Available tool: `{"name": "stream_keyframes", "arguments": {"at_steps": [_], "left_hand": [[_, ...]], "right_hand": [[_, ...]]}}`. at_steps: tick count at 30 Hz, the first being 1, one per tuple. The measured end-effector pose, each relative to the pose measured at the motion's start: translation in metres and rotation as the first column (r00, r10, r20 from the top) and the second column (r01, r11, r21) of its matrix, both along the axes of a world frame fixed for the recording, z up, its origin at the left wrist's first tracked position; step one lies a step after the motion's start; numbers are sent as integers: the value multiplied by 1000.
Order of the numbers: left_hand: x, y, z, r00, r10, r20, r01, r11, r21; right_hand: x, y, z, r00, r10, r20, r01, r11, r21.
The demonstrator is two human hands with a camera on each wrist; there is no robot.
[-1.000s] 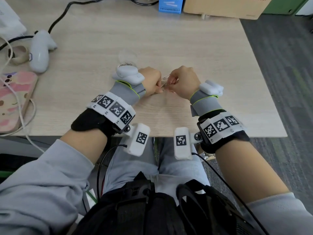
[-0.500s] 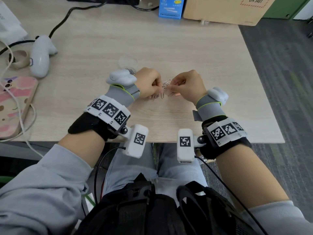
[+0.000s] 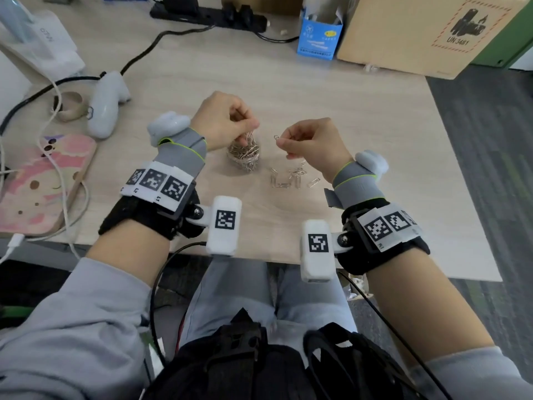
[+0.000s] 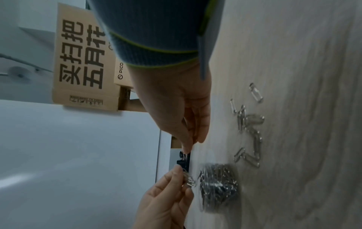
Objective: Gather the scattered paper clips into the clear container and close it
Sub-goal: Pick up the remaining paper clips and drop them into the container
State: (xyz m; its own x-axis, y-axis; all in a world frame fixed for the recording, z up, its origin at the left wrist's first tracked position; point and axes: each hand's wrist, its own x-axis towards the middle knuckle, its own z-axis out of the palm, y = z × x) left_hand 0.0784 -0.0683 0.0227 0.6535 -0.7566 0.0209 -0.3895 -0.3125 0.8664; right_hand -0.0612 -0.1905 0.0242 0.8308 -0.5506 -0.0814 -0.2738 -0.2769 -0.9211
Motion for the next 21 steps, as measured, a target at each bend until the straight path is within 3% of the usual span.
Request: {"name": "stream_keyframes", "arguments": {"at_steps": [6,17,21], "left_hand": [[4,7,-5,998,-8,56,3,997,83],[-2,27,-8,985,107,-133,-121,987,-106],[-2,33,-15,985,168,-26,-170,979,-114]], "right_hand": [[26,16,4,1000,29,-4,-29,999,19],[43,28,1,1000,-17,-23,15,999,-52],[41,26,-2,999,-44,-31,42,997,-71]]}}
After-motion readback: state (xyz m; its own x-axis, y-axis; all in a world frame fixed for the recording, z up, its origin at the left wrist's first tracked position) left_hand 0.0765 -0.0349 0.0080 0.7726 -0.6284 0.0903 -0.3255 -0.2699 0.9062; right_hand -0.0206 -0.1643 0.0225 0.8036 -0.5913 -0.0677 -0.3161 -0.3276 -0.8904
